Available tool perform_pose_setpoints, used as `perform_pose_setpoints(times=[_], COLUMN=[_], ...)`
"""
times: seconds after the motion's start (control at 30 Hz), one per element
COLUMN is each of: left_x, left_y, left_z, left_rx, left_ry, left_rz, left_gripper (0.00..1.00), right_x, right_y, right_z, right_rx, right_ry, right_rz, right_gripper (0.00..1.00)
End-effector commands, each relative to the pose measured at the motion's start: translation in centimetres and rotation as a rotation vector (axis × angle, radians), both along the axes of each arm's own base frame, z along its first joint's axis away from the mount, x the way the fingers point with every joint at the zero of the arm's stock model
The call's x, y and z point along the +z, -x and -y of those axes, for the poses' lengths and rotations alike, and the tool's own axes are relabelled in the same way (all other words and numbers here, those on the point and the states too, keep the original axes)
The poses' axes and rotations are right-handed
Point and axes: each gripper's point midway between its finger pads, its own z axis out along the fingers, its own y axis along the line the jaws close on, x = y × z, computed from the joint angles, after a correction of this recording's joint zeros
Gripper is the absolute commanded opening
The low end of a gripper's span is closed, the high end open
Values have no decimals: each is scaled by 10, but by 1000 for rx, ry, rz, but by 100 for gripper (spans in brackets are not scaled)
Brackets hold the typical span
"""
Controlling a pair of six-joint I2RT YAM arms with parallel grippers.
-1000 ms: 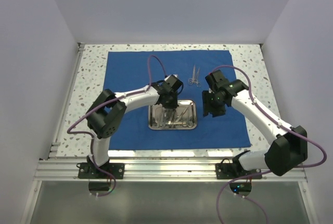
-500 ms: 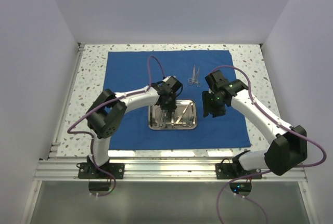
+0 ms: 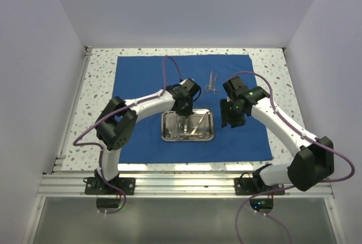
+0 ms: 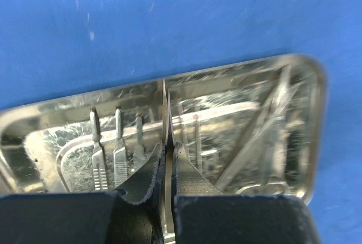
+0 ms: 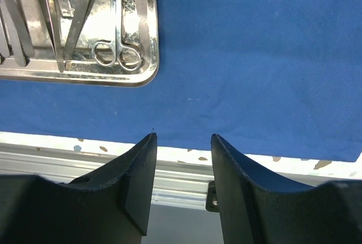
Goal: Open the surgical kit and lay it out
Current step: Pick up the medical item from the container, then place the medical item in the surgical kit.
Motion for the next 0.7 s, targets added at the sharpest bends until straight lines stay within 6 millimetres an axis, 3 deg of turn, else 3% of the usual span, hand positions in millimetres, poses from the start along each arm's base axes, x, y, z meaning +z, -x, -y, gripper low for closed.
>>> perform_pose_setpoints(times=[0.0, 0.07, 0.17, 0.23, 0.27, 0.3, 0.33, 0.37, 0.4, 0.47, 0.5, 0.53, 0.57, 0.63, 0.67], left_x=[66, 98, 131, 128, 140, 127, 126, 138, 124, 130, 117, 123, 106, 95, 86], left_y=[-24, -37, -64, -87, -100, -112, -126, -141, -153, -181, -194, -204, -211, -224, -231], left_z=[10, 14, 9, 2, 4, 2, -7, -5, -9, -23, -32, -34, -34, -41, -37], left_rx=[-12, -13, 4, 18, 26, 30, 41, 51, 59, 95, 113, 126, 128, 135, 128], left_ry=[39, 61, 49, 24, 39, 21, 8, 26, 5, 6, -11, -1, -9, -14, -7], left_rz=[136, 198, 278, 287, 310, 297, 308, 345, 336, 376, 367, 388, 369, 361, 359], left_gripper=[0, 0, 0, 0, 0, 0, 0, 0, 0, 0, 0, 0, 0, 4, 16], right_x=[8, 8, 9, 11, 12, 13, 16, 17, 18, 21, 24, 22, 21, 21, 20], right_y=[-5, -6, -6, -5, -4, -3, -2, -1, 2, 7, 9, 13, 16, 22, 25], right_z=[-1, -2, -3, -1, -2, 0, 1, 2, 3, 7, 9, 12, 14, 18, 19], right_rx=[-2, -6, -6, -10, -9, -11, -11, -13, -12, -14, -18, -18, -20, -24, -23], right_ry=[-2, -7, -13, -12, -14, -11, -10, -10, -7, 0, -4, 4, 11, 14, 13], right_rz=[23, 27, 27, 30, 34, 30, 38, 41, 36, 38, 48, 45, 40, 43, 39], right_gripper=[47, 47, 46, 46, 46, 46, 46, 45, 45, 45, 45, 45, 45, 45, 45])
